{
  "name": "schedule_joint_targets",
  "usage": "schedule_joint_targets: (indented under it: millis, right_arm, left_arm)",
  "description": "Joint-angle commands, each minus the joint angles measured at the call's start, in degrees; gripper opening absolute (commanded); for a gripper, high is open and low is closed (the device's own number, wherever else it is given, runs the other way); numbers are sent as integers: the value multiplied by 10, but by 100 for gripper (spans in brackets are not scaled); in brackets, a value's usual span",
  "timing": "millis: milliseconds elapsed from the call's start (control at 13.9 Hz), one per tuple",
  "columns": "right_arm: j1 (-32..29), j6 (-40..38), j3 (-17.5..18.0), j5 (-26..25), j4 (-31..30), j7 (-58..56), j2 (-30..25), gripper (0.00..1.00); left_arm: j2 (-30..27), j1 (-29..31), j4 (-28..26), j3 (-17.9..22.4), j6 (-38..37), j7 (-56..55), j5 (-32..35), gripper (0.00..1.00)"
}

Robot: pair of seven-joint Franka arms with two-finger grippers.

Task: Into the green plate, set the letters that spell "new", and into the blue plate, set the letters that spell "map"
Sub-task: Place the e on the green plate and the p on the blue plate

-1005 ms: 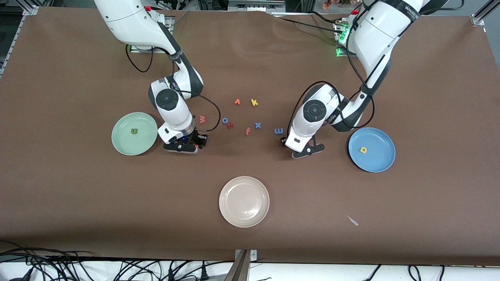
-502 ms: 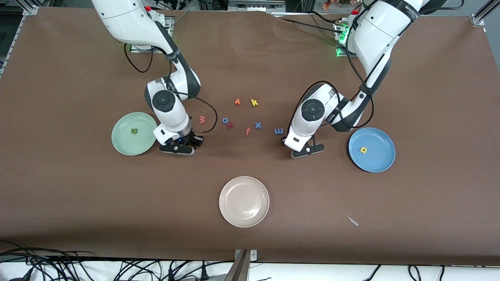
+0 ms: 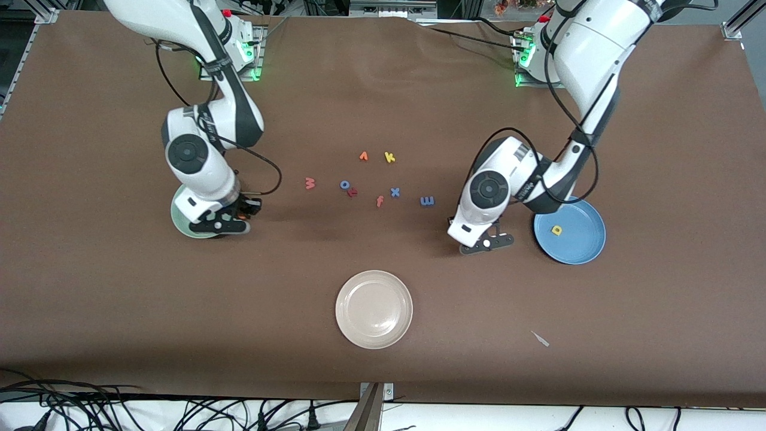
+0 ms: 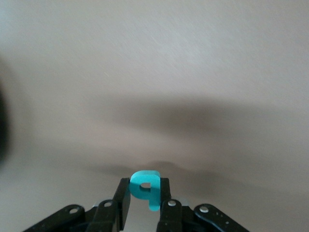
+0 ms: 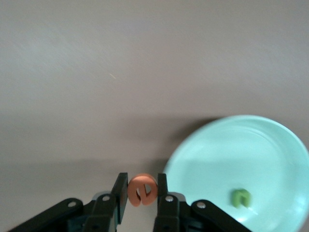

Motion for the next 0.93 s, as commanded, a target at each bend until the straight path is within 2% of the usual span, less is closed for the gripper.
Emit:
schedule_joint_targets:
  millis: [0,144,215,287,359,502,574,718,861]
  right_arm:
    - [5,60,-51,-12,-109,-76,-66,18]
    - [5,81,-85,-12,-146,-117,-78,19]
    - [5,112,-89,-12,-170,-117,-80,21]
    - [4,135,-89,-12,-183,-115,-78,27]
    - [4,139,-90,-11,-184,-111,-76,40]
    - [4,137,-89,-8,-183,-98,-76,51]
    - [5,137,-87,-8,-183,-88,-77,51]
    - [6,126,-73,-8,-181,-56,-84,51]
    - [6,122,-20,-8,-176,27,-88,53]
  left_arm:
    - [-12,34,1,-3,-38,102,6,10]
    - [-26,65,1,-2,-68,189,7,10]
    - [-30,79,1,-2,-81,237,8,10]
    - [-31,98,1,-1,-89,283,11,10]
    - [-31,116,0,-2,-96,329,12,10]
    - [-30,143,0,-1,-110,422,15,11]
    - [-29,157,-1,0,-112,462,15,11]
    - [-25,184,-2,1,-112,531,33,13]
    - [-16,201,-6,1,-110,557,51,17]
